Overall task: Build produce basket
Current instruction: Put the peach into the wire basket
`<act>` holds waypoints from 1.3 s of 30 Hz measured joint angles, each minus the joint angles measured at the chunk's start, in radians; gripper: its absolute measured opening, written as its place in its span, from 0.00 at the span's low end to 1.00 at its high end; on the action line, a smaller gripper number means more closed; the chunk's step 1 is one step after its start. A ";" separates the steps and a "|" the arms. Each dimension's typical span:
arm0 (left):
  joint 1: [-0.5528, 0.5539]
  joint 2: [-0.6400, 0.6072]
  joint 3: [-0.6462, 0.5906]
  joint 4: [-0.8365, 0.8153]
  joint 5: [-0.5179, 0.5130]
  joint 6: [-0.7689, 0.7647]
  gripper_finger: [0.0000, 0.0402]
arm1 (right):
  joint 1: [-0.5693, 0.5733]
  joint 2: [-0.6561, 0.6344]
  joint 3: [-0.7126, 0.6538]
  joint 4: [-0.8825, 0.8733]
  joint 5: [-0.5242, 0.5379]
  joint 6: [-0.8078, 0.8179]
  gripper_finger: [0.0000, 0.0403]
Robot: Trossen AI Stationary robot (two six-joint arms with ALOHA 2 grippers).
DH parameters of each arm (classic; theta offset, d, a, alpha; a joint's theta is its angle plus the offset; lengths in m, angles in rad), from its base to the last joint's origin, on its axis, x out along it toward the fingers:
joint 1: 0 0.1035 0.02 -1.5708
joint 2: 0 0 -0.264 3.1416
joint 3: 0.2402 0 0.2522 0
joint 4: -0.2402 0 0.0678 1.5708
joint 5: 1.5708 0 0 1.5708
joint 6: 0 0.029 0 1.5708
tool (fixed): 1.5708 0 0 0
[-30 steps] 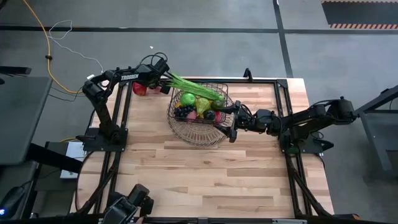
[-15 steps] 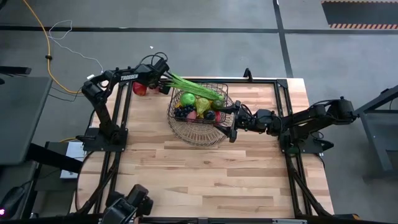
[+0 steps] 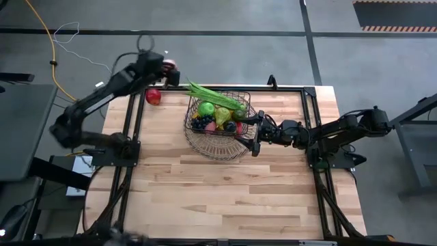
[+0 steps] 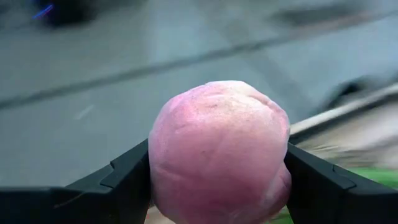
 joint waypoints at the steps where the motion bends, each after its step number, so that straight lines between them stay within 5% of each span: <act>1: -0.027 -0.048 -0.018 0.042 0.038 0.006 0.68 | 0.000 0.000 0.000 0.000 0.000 0.000 0.93; 7: -0.277 -0.311 -0.224 0.282 0.164 0.019 0.68 | 0.000 0.000 0.000 0.000 0.000 0.000 0.93; 14: -0.602 -0.561 -0.621 0.620 0.159 -0.028 0.68 | 0.000 0.000 0.000 0.000 0.000 0.000 0.93; 20: -0.797 -0.615 -0.885 1.001 0.071 -0.031 0.68 | 0.000 0.000 0.000 0.000 0.000 0.000 0.93; 39: -0.889 -0.608 -0.941 1.059 0.037 0.106 0.68 | 0.000 0.000 0.000 -0.002 0.000 0.000 0.93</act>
